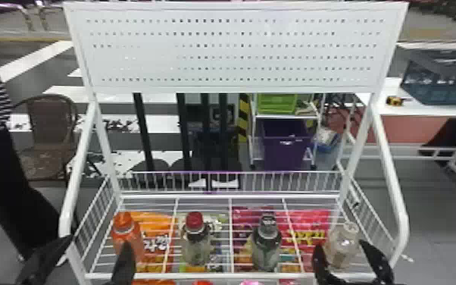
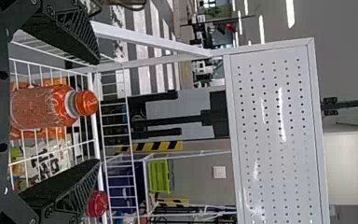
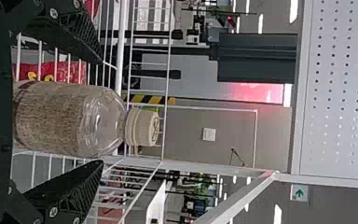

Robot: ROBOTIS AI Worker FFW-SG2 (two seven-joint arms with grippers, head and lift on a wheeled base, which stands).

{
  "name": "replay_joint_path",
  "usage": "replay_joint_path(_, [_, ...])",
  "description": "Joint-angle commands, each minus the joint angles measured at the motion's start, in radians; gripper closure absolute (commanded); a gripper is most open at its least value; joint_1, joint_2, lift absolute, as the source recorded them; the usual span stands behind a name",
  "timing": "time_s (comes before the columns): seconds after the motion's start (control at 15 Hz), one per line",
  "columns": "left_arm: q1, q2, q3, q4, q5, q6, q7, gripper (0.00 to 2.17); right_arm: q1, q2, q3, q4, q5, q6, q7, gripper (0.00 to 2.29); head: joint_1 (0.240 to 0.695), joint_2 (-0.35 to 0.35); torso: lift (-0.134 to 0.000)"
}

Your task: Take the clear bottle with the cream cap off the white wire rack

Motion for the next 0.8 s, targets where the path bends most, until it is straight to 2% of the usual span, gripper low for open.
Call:
replay_joint_path(0.0, [0.005,0.001,0.0,0.001,-0.002,-0.001,0.0,0.14,-0.049,0.002,0.0,0.048,0.0,0.025,0.0,0.14,0.499,0.0,0.0])
replay_joint_path(0.2, [0.005,-0.001,-0.006,0.002,-0.003,-0.004,-0.001,0.14,-0.085,0.002,-0.001,0.074,-0.001,0.068,0.002,0.16,0.499,0.0,0.0])
replay_joint_path(0.27, [0.005,-0.001,-0.014,0.004,-0.006,-0.004,0.0,0.14,-0.087,0.002,-0.003,0.071,-0.006,0.077,0.002,0.25,0.499,0.0,0.0])
replay_joint_path(0.33, [0.004,-0.001,-0.015,0.006,-0.006,-0.004,0.0,0.14,-0.085,0.002,-0.005,0.068,-0.012,0.083,0.002,0.4,0.499,0.0,0.0])
replay_joint_path(0.53, [-0.002,-0.001,-0.021,0.006,-0.006,-0.004,0.0,0.14,-0.065,0.002,-0.008,0.036,-0.021,0.08,0.002,1.26,0.499,0.0,0.0])
replay_joint_path(0.6, [-0.004,-0.001,-0.025,0.006,-0.006,-0.001,0.0,0.14,-0.058,0.002,-0.009,0.019,-0.029,0.08,0.002,1.33,0.499,0.0,0.0])
replay_joint_path(0.73, [-0.005,-0.001,-0.025,0.006,-0.006,-0.001,0.0,0.14,-0.029,0.002,-0.009,-0.038,-0.027,0.086,0.002,1.33,0.499,0.0,0.0])
